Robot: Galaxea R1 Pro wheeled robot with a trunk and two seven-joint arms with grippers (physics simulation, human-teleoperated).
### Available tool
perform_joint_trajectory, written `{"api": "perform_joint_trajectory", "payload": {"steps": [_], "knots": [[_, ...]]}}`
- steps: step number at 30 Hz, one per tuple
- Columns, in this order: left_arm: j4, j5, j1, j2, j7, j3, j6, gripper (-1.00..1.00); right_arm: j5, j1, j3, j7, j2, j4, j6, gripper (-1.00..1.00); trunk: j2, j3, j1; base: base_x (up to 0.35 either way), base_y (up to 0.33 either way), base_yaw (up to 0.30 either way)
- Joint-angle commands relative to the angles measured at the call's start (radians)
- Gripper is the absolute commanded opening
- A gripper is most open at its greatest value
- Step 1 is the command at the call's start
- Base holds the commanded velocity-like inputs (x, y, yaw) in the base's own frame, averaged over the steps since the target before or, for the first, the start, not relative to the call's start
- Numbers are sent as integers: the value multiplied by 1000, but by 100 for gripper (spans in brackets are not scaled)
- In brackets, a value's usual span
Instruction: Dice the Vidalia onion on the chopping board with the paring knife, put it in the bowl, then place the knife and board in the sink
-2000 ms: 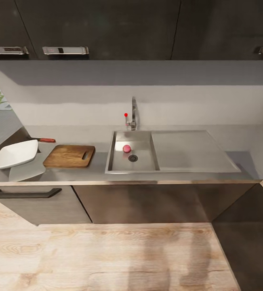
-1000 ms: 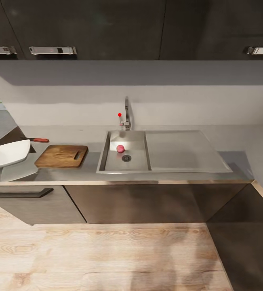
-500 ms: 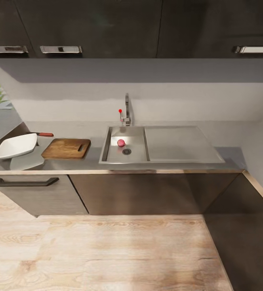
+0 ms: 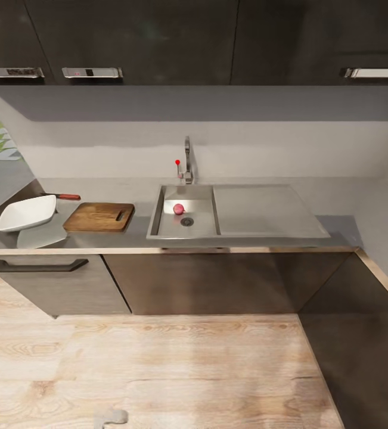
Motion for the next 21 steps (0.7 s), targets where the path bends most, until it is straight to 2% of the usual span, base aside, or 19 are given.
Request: {"api": "perform_joint_trajectory", "payload": {"steps": [1, 4, 5, 6, 7, 9, 10, 13, 17, 21], "knots": [[-81, 0, -1, -5, 0, -8, 67, 100, 4, -1, -8, 7, 1, 0, -3, 100, -2, -2, 0, 0, 0, 0], [-229, -3, -10, -21, 0, -37, 168, 100, 4, -1, -8, 7, 1, 1, -3, 100, -2, -2, 0, 0, 0, 0], [-251, -3, -17, -24, 0, -44, 183, 100, 4, -1, -8, 7, 1, 1, -3, 100, -2, -2, 0, 0, 0, 0], [-304, -4, -44, -30, 1, -66, 226, 100, 4, -1, -8, 8, 1, 1, -3, 100, -2, -2, 0, 0, 0, 0], [-317, -5, -55, -32, 1, -73, 242, 100, 4, -1, -8, 8, 1, 1, -3, 100, -2, -2, 0, 0, 0, 0], [-363, -5, -107, -35, 1, -94, 320, 100, 4, -1, -8, 8, 1, 2, -4, 100, -2, -2, 0, 0, 0, 0], [-372, -5, -120, -35, 1, -97, 339, 100, 4, -1, -8, 8, 1, 2, -4, 100, -2, -2, 0, 0, 0, 0], [-435, -5, -192, -40, 0, -110, 451, 100, 4, -1, -8, 8, 1, 3, -7, 100, -2, -2, 0, 0, 0, 0], [-496, -4, -283, -57, 0, -141, 541, 100, 4, -1, -8, 8, 1, 3, -7, 100, -2, -2, 0, 0, 0, 0], [-506, -4, -352, -68, 0, -148, 589, 100, 4, -1, -8, 8, 1, 3, -7, 100, -2, -2, 0, 0, 0, 0]]}}
